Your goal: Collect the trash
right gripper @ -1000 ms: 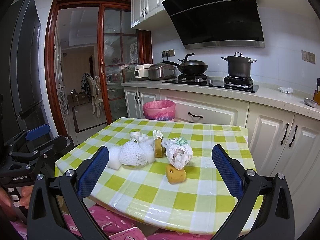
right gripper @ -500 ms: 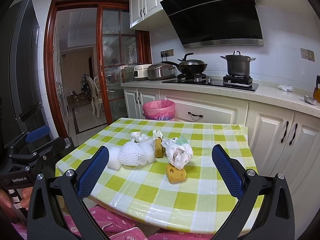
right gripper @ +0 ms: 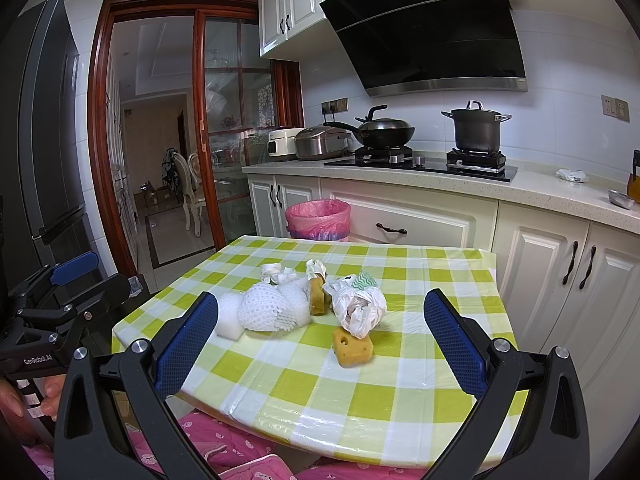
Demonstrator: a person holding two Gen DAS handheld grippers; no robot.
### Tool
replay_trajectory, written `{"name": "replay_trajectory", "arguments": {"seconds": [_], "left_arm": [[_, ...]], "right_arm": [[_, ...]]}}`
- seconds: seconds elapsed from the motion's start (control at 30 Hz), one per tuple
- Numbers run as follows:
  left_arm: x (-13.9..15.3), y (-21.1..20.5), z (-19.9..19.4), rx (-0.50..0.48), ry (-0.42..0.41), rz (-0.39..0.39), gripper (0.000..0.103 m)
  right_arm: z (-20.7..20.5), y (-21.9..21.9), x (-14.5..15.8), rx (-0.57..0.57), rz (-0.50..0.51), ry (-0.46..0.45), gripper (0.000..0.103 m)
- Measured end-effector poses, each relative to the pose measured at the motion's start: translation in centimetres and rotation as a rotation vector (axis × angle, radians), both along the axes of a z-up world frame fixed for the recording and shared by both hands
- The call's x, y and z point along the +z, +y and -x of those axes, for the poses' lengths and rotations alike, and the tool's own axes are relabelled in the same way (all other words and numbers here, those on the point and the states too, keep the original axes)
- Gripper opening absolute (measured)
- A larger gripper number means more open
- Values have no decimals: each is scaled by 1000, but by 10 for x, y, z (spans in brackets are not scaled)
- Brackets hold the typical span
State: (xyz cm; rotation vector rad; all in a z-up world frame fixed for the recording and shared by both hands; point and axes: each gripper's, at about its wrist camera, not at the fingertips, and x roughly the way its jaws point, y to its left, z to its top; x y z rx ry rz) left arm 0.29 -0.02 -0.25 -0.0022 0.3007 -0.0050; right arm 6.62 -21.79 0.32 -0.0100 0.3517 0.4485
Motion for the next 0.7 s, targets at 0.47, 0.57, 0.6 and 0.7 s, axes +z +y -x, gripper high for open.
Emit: {"name": "replay_trajectory", "arguments": {"seconds": [0.47,0.57,0.6,0.7], "left_arm": [[-1,0,0,1,2,2,99],[4,1,3,17,3,-2,99],[13,-3,8,26,0,-5,99],[12,3,5,42,0,12,99]], "right_arm": [[-2,-2,-2,0,-6,8,97],[-7,3,-5,-4,6,10,97],[-8,5,-5,-4,6,13,97],[-17,11,-14,-10,24,34,97]]}}
